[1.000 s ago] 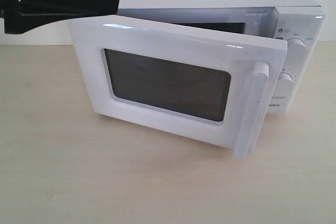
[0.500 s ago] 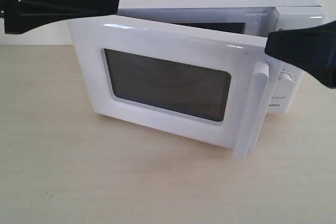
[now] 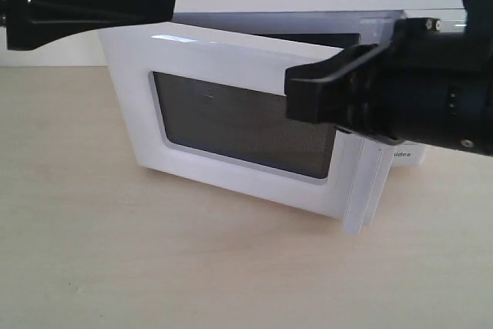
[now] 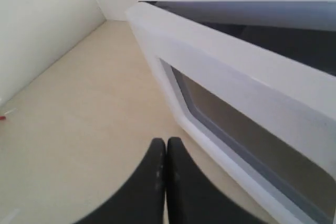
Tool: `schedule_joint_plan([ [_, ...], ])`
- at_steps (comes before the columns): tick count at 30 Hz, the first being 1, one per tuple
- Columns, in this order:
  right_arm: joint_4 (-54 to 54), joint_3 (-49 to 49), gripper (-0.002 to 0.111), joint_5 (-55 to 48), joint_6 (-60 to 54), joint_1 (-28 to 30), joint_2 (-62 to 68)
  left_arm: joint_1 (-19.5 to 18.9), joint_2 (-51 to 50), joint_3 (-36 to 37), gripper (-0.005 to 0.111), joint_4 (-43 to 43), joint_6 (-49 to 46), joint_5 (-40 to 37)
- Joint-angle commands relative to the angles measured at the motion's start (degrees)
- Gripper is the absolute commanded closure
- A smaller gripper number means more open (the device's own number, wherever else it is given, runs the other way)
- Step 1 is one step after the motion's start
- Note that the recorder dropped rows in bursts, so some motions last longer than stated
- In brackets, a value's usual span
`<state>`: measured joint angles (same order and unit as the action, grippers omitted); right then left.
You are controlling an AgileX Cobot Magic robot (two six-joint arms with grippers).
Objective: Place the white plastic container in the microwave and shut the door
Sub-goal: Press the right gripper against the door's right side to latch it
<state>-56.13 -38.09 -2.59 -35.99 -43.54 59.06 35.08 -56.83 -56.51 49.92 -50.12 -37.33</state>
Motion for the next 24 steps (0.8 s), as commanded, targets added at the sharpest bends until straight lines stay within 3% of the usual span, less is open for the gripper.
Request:
schedule_joint_plan([
  [1, -3.93, -1.21, 0.108, 9.76, -0.52, -1.13, 3.36, 0.29, 0.27, -0.05, 0.102, 0.0, 0.43, -0.03],
  [24, -9.05, -1.21, 0.108, 22.04, 0.55, -1.13, 11.17, 0.29, 0.27, -0.05, 0.102, 0.17, 0.43, -0.05],
])
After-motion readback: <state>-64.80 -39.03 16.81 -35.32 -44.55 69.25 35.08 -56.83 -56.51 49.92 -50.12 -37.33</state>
